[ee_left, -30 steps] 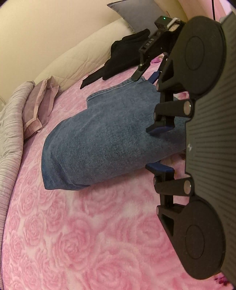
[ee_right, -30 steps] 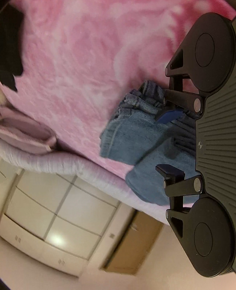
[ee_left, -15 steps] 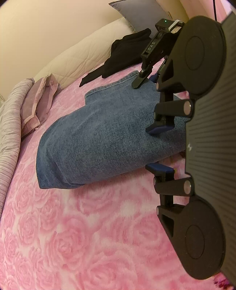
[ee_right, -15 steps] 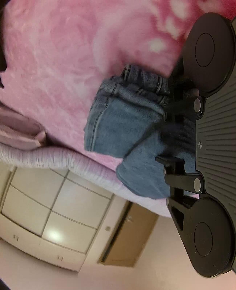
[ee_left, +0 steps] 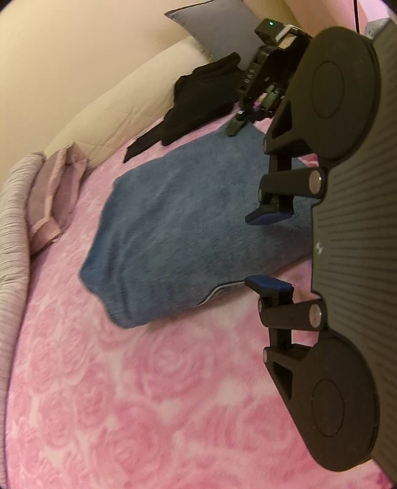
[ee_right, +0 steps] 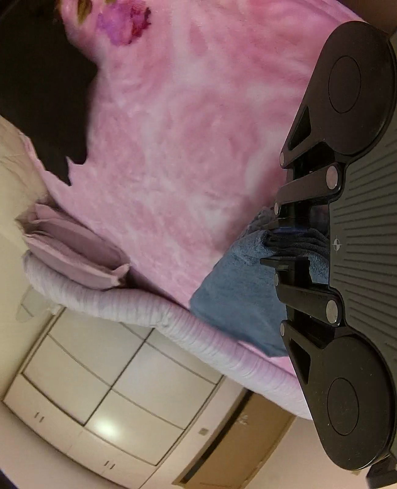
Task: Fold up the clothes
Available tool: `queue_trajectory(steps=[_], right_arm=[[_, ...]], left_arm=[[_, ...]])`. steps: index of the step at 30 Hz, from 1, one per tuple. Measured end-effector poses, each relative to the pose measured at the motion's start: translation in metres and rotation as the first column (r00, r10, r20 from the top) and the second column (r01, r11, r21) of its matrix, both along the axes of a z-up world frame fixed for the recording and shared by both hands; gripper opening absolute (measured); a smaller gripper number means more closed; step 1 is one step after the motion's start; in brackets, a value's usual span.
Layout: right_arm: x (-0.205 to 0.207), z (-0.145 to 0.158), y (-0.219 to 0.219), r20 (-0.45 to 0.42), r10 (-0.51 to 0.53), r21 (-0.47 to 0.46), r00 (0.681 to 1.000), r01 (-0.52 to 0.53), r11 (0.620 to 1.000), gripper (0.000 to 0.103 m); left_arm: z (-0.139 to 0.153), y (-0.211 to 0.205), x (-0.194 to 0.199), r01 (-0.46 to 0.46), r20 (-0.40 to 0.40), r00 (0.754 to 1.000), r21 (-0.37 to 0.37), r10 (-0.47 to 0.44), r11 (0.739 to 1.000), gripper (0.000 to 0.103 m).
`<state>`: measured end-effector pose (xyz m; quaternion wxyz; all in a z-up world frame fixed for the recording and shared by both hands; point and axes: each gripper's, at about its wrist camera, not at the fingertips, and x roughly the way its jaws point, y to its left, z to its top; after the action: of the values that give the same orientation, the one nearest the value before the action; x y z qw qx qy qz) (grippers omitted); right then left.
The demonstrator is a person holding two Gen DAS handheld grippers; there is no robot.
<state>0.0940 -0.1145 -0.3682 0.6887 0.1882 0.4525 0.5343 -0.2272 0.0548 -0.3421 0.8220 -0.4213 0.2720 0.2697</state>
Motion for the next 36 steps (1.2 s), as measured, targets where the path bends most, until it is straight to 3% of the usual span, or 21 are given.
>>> queue_trajectory(steps=[2,4,5,6,7,10,12,15,17,22,23,25,28,32,36], right_arm=[[-0.003,0.006,0.000,0.012,-0.026,0.016,1.000,0.025,1.000,0.012],[-0.004,-0.003,0.011,0.019,-0.047,-0.042,0.999,0.048,0.998,0.013],[-0.003,-0.011,0.016,0.003,-0.057,-0.068,0.998,0.057,0.996,0.020],[0.000,-0.017,0.016,-0.029,-0.077,-0.071,0.997,0.074,0.995,0.029],[0.002,-0.019,0.013,-0.064,-0.102,-0.070,0.993,0.097,0.993,0.050],[0.002,-0.019,-0.007,-0.201,-0.159,-0.055,0.967,0.151,0.987,0.058],[-0.006,-0.024,-0.023,-0.325,-0.159,-0.026,0.932,0.159,0.987,0.061],[-0.030,-0.037,-0.034,-0.458,-0.115,-0.021,0.882,0.118,0.993,0.062],[-0.046,-0.047,-0.031,-0.500,-0.087,-0.005,0.861,0.097,0.995,0.062],[-0.061,-0.046,0.000,-0.463,-0.087,-0.044,0.882,0.075,0.996,0.060],[-0.062,-0.045,0.007,-0.450,-0.088,-0.052,0.889,0.072,0.996,0.047],[-0.059,-0.046,0.019,-0.425,-0.080,-0.075,0.902,0.053,0.996,0.032],[-0.049,-0.037,0.023,-0.379,-0.016,-0.076,0.925,-0.014,0.997,0.023],[-0.010,-0.005,0.013,-0.266,0.040,-0.070,0.963,-0.061,0.996,0.022],[0.071,0.004,0.009,-0.235,0.047,-0.116,0.971,-0.076,0.990,0.024]], left_arm=[[-0.003,-0.001,0.000,0.002,-0.006,1.000,-0.008,-0.002,1.000,0.030],[-0.006,-0.001,-0.005,-0.012,-0.014,1.000,-0.017,0.011,1.000,0.030],[-0.008,0.000,-0.006,-0.021,-0.021,1.000,-0.023,0.021,1.000,0.030],[-0.010,0.000,-0.008,-0.030,-0.030,0.999,-0.031,0.029,0.999,0.030],[-0.012,0.000,-0.010,-0.037,-0.034,0.999,-0.037,0.036,0.999,0.030],[-0.014,-0.001,-0.018,-0.054,-0.033,0.998,-0.052,0.053,0.997,0.031],[-0.016,-0.003,-0.022,-0.063,-0.037,0.997,-0.060,0.061,0.996,0.032],[-0.019,-0.005,-0.028,-0.082,-0.047,0.996,-0.071,0.079,0.994,0.032],[-0.020,-0.007,-0.031,-0.090,-0.048,0.995,-0.079,0.086,0.993,0.032],[-0.016,-0.008,-0.038,-0.101,-0.050,0.994,-0.068,0.097,0.993,0.032],[-0.015,-0.007,-0.040,-0.107,-0.051,0.993,-0.066,0.104,0.992,0.032],[-0.015,-0.005,-0.042,-0.121,-0.054,0.992,-0.063,0.118,0.991,0.032],[-0.011,-0.004,-0.045,-0.124,-0.054,0.991,-0.059,0.121,0.991,0.032],[-0.005,-0.002,-0.045,-0.104,-0.048,0.994,-0.049,0.102,0.993,0.032],[-0.004,-0.002,-0.038,-0.065,-0.025,0.998,-0.048,0.063,0.997,0.032]])
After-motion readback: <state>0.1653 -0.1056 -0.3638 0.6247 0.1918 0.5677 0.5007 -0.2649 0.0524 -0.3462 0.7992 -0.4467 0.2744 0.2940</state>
